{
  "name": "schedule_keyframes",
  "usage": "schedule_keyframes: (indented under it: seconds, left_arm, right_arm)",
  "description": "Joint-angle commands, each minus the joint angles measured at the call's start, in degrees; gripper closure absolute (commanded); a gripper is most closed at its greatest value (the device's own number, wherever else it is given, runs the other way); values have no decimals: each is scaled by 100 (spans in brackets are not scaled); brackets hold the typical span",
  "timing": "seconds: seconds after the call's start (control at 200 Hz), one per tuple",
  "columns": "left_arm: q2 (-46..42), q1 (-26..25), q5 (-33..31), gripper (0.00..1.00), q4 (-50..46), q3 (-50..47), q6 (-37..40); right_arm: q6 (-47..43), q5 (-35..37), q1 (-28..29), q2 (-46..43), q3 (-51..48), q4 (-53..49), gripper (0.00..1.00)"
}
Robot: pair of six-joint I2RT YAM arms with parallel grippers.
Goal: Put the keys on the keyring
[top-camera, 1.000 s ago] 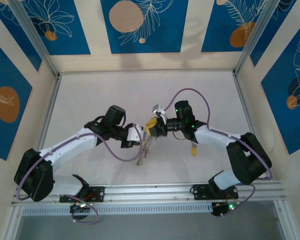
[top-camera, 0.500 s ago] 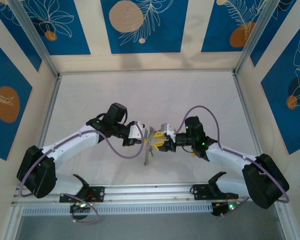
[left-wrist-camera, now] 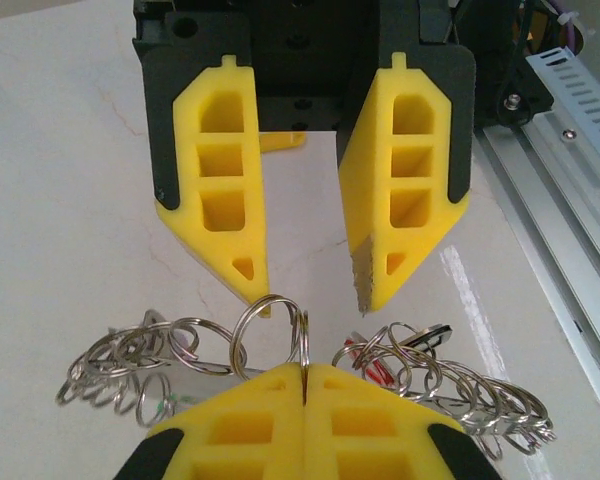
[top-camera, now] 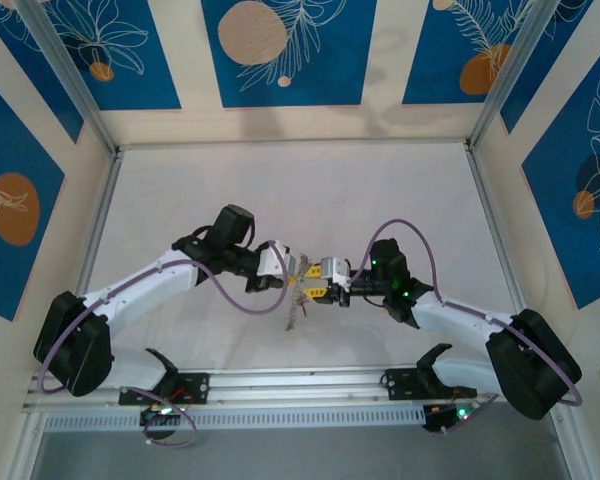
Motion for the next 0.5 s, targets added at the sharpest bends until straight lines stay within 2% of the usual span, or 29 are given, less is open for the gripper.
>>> schedule_keyframes:
  seconds: [0.0,0.315,0.495]
  left_arm:
    - [-55,14,342,100,273,54,-123]
    - [31,14,263,100,487,-28,-292]
    - [102,19,263,100,511,-3,-316]
  right_arm:
    - [-176,-64,71,44,43,171,66]
    - [-101,740,73,-200,-362,581,62]
    - [-126,841,64,-445,-536,610,60]
